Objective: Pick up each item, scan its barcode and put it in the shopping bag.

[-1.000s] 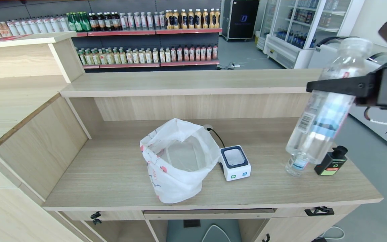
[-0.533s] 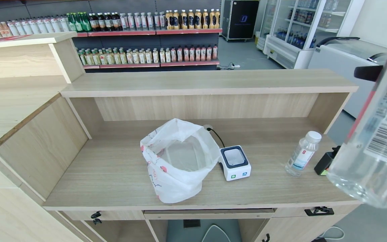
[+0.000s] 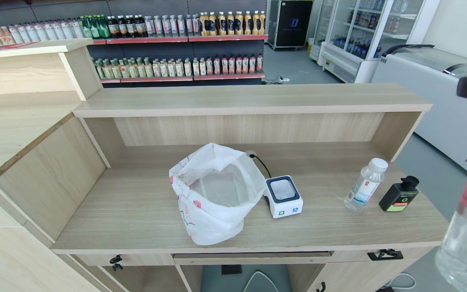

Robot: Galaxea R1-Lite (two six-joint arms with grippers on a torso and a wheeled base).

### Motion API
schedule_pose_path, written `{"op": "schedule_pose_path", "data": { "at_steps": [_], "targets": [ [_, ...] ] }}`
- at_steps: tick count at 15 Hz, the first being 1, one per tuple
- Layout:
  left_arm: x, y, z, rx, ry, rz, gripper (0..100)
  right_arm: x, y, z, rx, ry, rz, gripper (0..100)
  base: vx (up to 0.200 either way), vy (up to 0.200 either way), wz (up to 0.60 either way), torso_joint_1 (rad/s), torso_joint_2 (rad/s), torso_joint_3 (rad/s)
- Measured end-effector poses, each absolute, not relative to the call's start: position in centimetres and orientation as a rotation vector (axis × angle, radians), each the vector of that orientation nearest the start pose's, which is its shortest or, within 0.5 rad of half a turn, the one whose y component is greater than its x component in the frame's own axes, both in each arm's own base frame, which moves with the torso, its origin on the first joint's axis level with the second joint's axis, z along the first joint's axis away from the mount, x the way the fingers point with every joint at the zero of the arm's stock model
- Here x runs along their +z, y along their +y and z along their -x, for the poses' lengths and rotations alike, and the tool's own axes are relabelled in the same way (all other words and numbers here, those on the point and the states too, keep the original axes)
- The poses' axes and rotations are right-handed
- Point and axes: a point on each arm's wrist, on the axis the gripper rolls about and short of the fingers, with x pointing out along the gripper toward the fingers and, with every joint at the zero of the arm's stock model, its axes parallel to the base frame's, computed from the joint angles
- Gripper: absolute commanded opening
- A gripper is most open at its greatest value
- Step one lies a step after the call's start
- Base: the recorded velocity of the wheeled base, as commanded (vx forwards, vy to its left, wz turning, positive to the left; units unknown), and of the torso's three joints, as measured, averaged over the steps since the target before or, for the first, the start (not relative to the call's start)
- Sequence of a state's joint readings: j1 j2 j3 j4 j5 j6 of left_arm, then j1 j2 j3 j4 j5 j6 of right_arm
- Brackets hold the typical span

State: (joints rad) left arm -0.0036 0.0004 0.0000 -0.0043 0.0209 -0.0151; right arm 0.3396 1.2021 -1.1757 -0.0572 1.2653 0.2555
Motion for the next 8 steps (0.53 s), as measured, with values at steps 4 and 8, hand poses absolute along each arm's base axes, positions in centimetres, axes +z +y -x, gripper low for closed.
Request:
{"op": "schedule_pose_path", "data": {
  "at_steps": [4,8],
  "targets": [
    [7.59,0.05,2.28,0.018,-0.004,0.015,100,36.15,7.38,-13.47,1.621,0.178,-0.198,0,0.000,0.000,0.00,0.000,0.00,0.000],
    [7.59,0.05,2.28,0.018,-0.004,0.015,100,36.34,7.60,-13.67,1.627,0.196,-0.211,0,0.000,0.000,0.00,0.000,0.00,0.000]
  ]
}}
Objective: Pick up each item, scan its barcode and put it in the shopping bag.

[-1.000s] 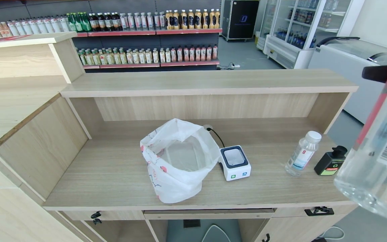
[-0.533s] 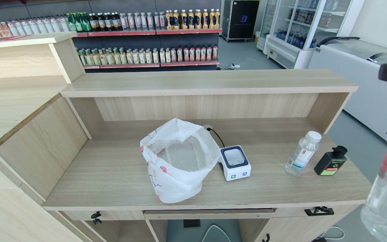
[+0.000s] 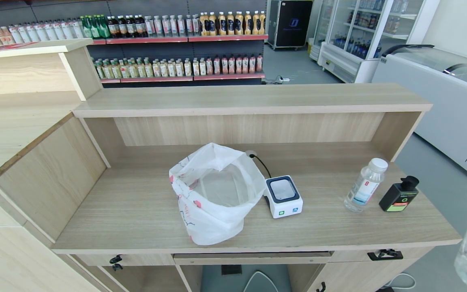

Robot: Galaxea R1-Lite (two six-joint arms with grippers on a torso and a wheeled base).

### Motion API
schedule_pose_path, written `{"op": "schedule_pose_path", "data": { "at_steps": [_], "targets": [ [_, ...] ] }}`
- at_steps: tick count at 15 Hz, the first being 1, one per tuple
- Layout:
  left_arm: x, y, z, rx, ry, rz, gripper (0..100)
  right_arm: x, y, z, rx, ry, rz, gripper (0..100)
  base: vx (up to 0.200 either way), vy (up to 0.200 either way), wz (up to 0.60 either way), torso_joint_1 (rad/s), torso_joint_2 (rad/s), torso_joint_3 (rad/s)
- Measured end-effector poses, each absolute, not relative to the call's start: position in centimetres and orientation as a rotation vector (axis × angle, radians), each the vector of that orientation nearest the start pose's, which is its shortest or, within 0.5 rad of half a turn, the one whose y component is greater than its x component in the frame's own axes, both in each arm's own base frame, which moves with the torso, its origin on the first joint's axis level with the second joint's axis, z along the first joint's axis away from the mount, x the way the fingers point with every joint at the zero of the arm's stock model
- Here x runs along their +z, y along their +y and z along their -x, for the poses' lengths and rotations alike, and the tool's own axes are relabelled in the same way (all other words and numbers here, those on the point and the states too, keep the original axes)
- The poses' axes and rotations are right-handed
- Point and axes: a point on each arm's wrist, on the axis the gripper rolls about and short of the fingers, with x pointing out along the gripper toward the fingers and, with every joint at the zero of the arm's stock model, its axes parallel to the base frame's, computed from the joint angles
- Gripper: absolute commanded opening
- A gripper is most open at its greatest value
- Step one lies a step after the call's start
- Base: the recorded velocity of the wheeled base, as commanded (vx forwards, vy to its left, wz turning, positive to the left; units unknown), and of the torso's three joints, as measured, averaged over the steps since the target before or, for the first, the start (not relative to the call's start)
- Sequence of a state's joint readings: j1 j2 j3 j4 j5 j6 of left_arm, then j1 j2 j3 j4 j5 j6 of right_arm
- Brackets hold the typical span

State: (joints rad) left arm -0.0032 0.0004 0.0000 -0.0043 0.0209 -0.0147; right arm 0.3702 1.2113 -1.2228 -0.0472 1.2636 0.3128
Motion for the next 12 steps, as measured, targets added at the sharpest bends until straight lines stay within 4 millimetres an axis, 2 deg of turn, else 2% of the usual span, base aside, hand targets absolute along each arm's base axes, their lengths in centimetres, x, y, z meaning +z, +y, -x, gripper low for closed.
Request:
{"op": "schedule_pose_path", "data": {
  "at_steps": [3,7,12],
  "targets": [
    [7.6,0.1,2.3,0.018,-0.004,0.015,100,36.7,7.8,-13.6,1.635,0.229,-0.235,0,0.000,0.000,0.00,0.000,0.00,0.000],
    [7.6,0.1,2.3,0.018,-0.004,0.015,100,38.2,8.6,-13.4,1.689,0.243,-0.239,0,0.000,0.000,0.00,0.000,0.00,0.000],
    [7.6,0.1,2.3,0.018,-0.004,0.015,100,38.1,9.0,-13.7,1.699,0.268,-0.248,0,0.000,0.000,0.00,0.000,0.00,0.000]
  ]
}}
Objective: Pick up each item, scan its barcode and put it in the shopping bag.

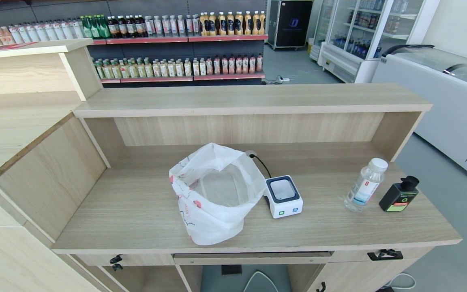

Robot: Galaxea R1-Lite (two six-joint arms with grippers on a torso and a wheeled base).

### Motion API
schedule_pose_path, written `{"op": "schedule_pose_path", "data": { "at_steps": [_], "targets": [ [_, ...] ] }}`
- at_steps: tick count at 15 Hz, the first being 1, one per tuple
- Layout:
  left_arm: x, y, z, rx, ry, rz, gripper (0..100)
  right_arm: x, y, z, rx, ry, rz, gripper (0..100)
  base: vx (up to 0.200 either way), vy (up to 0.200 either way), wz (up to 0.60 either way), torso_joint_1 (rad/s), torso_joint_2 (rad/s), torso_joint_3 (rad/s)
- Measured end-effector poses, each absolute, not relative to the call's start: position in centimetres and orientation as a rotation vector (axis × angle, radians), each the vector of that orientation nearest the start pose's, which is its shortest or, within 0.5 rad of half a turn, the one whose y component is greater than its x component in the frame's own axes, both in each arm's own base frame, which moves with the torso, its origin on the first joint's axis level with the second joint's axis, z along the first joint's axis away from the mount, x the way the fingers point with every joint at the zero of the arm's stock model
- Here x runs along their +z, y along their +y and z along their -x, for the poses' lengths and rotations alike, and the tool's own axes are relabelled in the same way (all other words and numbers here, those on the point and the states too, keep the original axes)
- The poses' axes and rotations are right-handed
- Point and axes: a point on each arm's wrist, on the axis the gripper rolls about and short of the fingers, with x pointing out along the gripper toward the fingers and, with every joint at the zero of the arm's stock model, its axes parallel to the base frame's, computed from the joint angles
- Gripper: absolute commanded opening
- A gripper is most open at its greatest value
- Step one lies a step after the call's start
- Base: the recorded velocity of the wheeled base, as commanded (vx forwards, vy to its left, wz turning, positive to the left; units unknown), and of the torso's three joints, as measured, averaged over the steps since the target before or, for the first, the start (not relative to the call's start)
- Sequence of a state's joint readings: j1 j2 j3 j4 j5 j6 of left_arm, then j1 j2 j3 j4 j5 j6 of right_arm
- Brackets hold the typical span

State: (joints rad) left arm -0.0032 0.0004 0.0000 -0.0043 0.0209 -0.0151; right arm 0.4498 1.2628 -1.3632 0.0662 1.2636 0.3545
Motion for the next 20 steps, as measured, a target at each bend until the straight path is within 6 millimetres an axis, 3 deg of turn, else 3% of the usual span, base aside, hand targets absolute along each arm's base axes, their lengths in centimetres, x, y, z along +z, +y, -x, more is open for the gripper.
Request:
{"op": "schedule_pose_path", "data": {
  "at_steps": [15,18,20],
  "targets": [
    [7.6,0.1,2.3,0.018,-0.004,0.015,100,37.7,6.6,-11.0,1.620,0.222,-0.230,0,0.000,0.000,0.00,0.000,0.00,0.000],
    [7.6,0.1,2.3,0.018,-0.004,0.015,100,37.4,5.2,-11.9,1.501,0.174,-0.201,0,0.000,0.000,0.00,0.000,0.00,0.000],
    [7.6,0.1,2.3,0.018,-0.004,0.015,100,37.0,3.7,-13.7,1.327,0.081,-0.103,0,0.000,0.000,0.00,0.000,0.00,0.000]
  ]
}}
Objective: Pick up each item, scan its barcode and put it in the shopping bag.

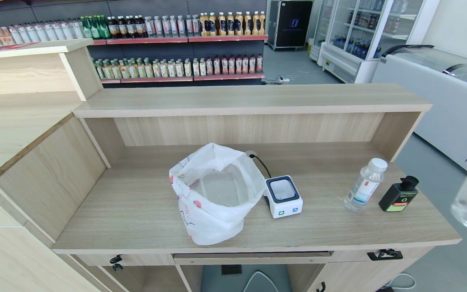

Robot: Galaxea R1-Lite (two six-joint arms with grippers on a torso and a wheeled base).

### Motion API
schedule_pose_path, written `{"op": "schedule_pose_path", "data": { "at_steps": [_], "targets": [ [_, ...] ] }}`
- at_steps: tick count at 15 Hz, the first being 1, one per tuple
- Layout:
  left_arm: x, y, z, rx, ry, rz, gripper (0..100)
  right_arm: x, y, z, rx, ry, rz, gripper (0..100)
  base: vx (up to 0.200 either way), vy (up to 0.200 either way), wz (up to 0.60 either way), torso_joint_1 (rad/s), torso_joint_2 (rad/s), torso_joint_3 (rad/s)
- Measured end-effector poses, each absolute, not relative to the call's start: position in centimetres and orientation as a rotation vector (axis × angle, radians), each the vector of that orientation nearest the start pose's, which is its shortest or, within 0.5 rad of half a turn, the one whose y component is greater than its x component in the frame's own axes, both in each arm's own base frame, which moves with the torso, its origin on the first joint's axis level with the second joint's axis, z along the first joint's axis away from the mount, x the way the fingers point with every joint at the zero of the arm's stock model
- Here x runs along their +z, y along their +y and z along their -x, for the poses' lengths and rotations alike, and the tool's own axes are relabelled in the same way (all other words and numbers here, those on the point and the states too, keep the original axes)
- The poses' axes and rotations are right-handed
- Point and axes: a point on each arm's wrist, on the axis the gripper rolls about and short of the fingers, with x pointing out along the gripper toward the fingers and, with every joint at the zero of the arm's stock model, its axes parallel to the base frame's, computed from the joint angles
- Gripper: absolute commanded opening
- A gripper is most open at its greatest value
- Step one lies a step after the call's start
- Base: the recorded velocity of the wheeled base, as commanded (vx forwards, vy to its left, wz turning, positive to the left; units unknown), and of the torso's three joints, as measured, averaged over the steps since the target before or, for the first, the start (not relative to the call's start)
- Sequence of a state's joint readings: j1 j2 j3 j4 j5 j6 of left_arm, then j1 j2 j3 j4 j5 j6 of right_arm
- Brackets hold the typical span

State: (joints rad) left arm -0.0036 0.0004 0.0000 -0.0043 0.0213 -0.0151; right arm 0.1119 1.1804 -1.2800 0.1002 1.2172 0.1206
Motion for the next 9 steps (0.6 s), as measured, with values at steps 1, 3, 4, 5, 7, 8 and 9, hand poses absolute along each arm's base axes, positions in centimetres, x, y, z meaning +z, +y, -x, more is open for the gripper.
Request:
{"op": "schedule_pose_path", "data": {
  "at_steps": [1,3,4,5,7,8,9],
  "targets": [
    [7.6,0.1,2.3,0.018,-0.004,0.015,100,36.5,2.6,-14.7,1.181,0.029,-0.020,0,0.000,0.000,0.00,0.000,0.00,0.000],
    [7.6,0.1,2.3,0.018,-0.004,0.015,100,34.3,0.5,-16.8,0.846,0.052,0.097,0,0.000,0.000,0.00,0.000,0.00,0.000],
    [7.6,0.1,2.3,0.018,-0.004,0.015,100,32.9,-0.2,-17.3,0.766,0.102,0.099,0,0.000,0.000,0.00,0.000,0.00,0.000],
    [7.6,0.1,2.3,0.018,-0.004,0.015,100,31.4,-0.7,-17.6,0.718,0.157,0.088,0,0.000,0.000,0.00,0.000,0.00,0.000],
    [7.6,0.1,2.3,0.018,-0.004,0.015,100,29.7,-1.4,-17.7,0.599,0.235,0.090,0,0.000,0.000,0.00,0.000,0.00,0.000],
    [7.6,0.1,2.3,0.018,-0.004,0.015,100,29.4,-1.6,-17.8,0.559,0.252,0.099,0,0.000,0.000,0.00,0.000,0.00,0.000],
    [7.6,0.1,2.3,0.018,-0.004,0.015,100,29.1,-1.8,-18.0,0.519,0.267,0.109,0,0.000,0.000,0.00,0.000,0.00,0.000]
  ]
}}
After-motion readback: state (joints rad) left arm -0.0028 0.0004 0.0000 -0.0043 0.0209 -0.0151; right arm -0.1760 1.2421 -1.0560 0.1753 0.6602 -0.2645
